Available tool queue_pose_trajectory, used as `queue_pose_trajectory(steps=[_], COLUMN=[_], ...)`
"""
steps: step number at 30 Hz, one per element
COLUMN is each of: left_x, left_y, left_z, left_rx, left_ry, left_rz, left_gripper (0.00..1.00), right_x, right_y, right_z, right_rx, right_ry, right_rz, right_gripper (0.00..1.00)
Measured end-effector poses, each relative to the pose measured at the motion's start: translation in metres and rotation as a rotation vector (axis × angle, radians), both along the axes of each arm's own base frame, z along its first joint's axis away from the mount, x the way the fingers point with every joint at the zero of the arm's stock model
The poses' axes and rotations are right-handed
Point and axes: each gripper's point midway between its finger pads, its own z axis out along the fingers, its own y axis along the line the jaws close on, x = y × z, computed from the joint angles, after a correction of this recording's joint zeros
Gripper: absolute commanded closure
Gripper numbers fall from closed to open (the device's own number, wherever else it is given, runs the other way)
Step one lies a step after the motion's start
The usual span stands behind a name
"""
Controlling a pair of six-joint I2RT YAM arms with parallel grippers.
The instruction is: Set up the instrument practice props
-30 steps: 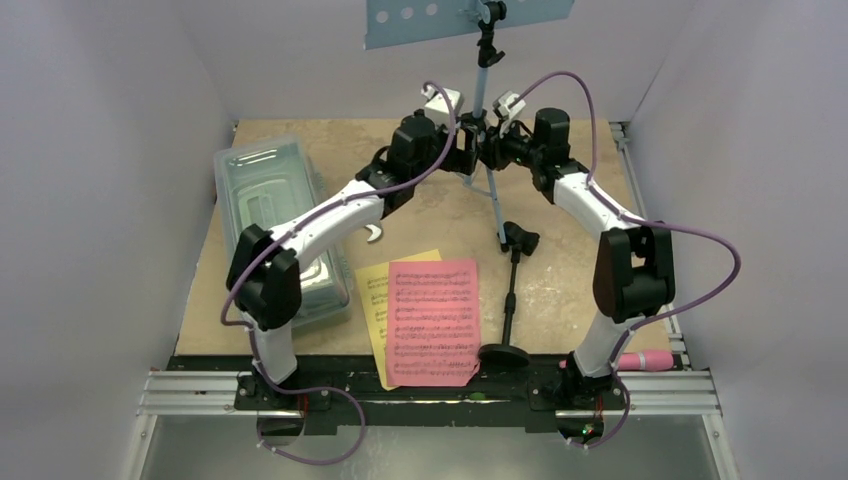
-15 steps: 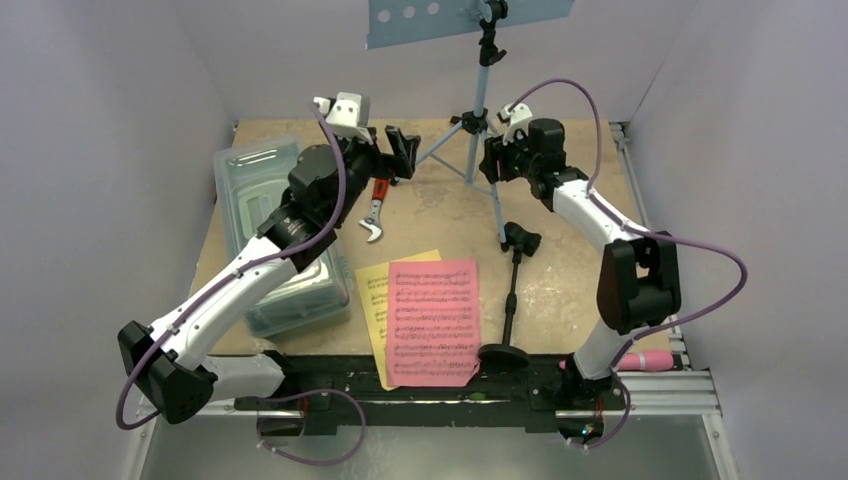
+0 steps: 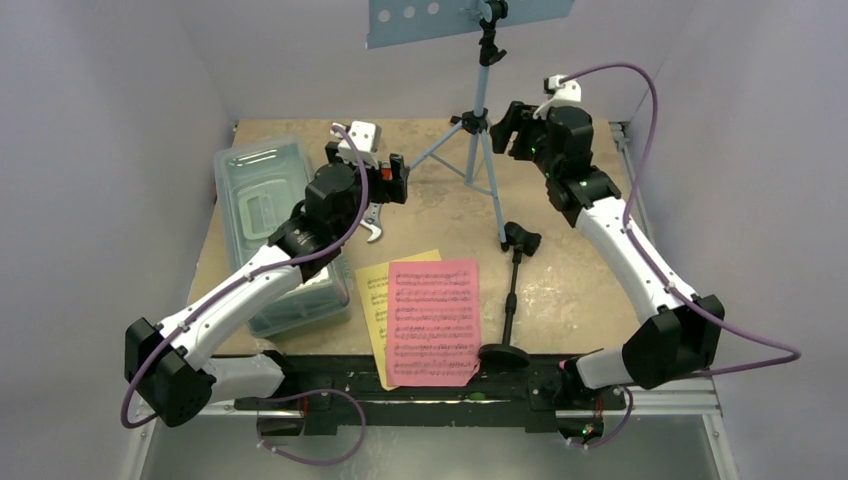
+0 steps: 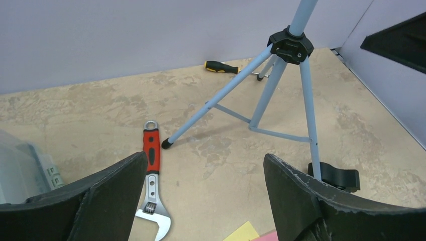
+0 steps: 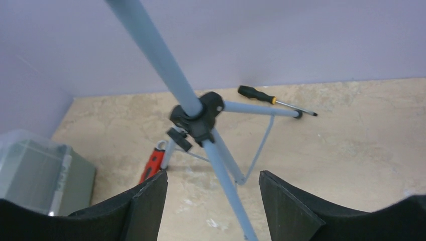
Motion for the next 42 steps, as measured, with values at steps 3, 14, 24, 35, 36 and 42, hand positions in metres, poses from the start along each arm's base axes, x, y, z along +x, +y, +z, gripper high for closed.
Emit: queue_pose_trajectory(steps=[3,14,24,35,36,42], left_x=[0.000,0.005,0.029,0.046,0.046,0.047], left_y=[0.000,0.010,0.038,0.051,0.052,0.052], left_z=[-0.002,-0.010,-0.021,-0.043,-0.043,-0.043], left_rx=[0.003,0.008,-0.048,-0.114,-0.119,-0.140], left_ry=[0.004,0.014,0.058,0.142,0.143,0.151], left_rz=[-0.001,0.028,0.073,0.052,0.050,0.038], left_gripper=[0.16,0.16,0.20,0.22,0.22,0.23], right_x=[-0.001,0.044,0.074,0.083,0.085,0.094], right_y=[0.019,0.060,0.070,0.066,0.066,0.061], right_z=[0.019,0.017,-0.016,-0.031,-0.032,-0.035], right_rx=[0.068,0.149,-0.044,-0.175,-0.187,-0.235], right_ry=[-0.058,-0.097,-0.077,-0.072,-0.072,-0.064], right_rz=[-0.047,-0.346,-0.626,-0.666,-0.669,-0.694], right_gripper=[0.30,0.02,0.14,0.16,0.15,0.33])
